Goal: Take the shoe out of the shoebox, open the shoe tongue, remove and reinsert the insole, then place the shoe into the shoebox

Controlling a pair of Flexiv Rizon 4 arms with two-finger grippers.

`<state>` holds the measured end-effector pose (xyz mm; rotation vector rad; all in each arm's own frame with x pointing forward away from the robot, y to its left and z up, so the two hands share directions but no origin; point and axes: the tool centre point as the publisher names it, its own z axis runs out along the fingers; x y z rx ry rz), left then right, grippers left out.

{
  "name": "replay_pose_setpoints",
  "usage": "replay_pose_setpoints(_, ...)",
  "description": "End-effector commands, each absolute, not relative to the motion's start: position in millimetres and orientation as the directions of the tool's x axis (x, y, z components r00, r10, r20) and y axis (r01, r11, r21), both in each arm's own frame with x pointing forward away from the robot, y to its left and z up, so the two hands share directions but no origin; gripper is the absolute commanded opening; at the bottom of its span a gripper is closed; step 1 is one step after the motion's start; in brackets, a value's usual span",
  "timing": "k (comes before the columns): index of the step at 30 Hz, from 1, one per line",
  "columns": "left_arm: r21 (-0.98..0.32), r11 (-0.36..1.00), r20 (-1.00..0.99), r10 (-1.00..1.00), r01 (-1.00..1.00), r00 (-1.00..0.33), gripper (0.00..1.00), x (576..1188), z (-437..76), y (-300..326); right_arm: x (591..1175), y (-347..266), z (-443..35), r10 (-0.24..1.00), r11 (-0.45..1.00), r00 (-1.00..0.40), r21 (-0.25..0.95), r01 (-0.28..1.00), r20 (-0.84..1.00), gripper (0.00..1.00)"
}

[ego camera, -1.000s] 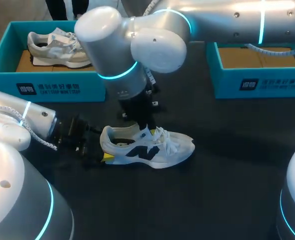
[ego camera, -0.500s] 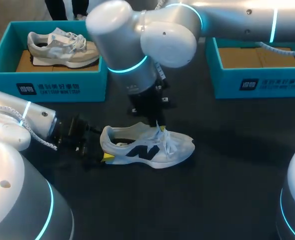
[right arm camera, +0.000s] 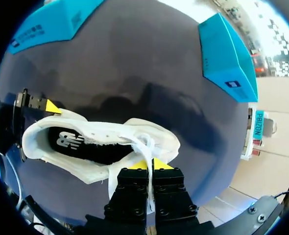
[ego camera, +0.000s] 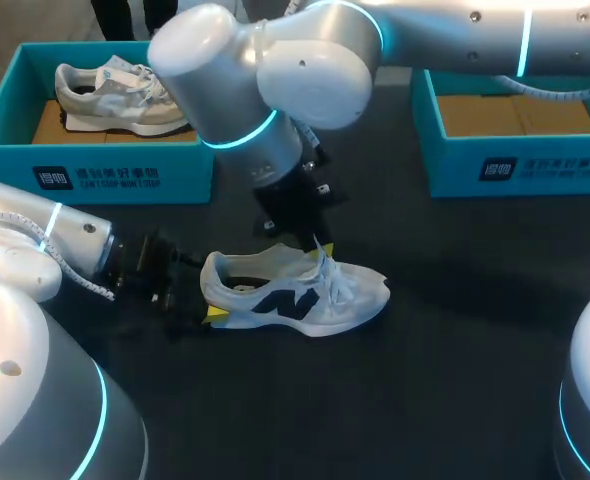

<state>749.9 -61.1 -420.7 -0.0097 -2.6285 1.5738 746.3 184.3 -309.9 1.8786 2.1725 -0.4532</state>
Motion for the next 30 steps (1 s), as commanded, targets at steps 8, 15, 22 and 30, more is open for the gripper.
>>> replay_pose_setpoints(8,-0.879,0.476,0.064,0.046,-0.034,-0.997,0.0,751,-422,-62,748,161,-304,0.894,0.242,-0.25,-0.069,0.968,-0.372,0.0)
replay_pose_setpoints(15,-0.879,0.476,0.064,0.046,-0.034,-0.997,0.0,751,-422,-62,746,152,-313,0.848,0.29,-0.302,-0.097,0.952,-0.436,0.0)
replay_pose_setpoints(22,-0.879,0.476,0.064,0.046,-0.034,-0.997,0.0,751,-422,-62,748,146,-331,0.817,0.295,-0.308,-0.106,0.95,-0.487,0.0)
replay_pose_setpoints(30,-0.879,0.476,0.064,0.046,-0.034,-0.997,0.0,751,-422,-62,750,140,-346,0.82,0.288,-0.297,-0.096,0.953,-0.489,0.04)
